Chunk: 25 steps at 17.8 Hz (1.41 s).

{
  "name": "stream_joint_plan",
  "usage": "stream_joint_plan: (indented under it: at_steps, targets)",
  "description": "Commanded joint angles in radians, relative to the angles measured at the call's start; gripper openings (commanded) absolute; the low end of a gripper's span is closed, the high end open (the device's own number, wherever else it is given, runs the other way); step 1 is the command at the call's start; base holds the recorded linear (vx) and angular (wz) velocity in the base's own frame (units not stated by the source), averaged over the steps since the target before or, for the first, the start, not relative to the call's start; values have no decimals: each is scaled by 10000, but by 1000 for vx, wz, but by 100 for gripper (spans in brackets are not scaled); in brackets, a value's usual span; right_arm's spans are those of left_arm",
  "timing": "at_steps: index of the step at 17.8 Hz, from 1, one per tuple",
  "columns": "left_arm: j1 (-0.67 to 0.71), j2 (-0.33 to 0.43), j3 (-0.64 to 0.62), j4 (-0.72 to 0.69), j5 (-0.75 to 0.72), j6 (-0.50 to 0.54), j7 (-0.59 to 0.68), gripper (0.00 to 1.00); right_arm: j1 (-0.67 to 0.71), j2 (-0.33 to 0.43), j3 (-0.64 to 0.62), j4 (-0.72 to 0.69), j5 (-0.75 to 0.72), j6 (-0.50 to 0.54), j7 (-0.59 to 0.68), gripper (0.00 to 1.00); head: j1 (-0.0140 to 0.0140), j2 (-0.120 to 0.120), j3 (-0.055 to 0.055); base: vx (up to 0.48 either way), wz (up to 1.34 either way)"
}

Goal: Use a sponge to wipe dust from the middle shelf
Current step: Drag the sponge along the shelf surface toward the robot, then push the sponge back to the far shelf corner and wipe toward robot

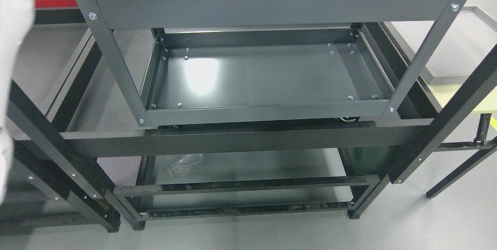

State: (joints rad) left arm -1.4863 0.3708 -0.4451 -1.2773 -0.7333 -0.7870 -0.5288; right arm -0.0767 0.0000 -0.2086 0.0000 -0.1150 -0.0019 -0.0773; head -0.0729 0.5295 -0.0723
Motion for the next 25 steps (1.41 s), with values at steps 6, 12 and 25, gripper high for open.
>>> stream_joint_plan:
  at_steps: [6, 12, 25]
  targets:
    - [-983, -3534, -4057, 1774, -1196, 16, 4132, 0, 0, -175, 0, -174, 0, 725, 52, 100, 0, 0, 0, 0, 0]
    - [-998, -3534, -5856, 1958, -1363, 1273, 4752, 0, 0, -175, 0, -174, 0, 725, 52, 100, 0, 0, 0, 0, 0]
    - [-1412, -3534, -5398, 2649, -1917, 815, 4538, 0, 0, -175, 0, -174, 0, 725, 52, 100, 0, 0, 0, 0, 0]
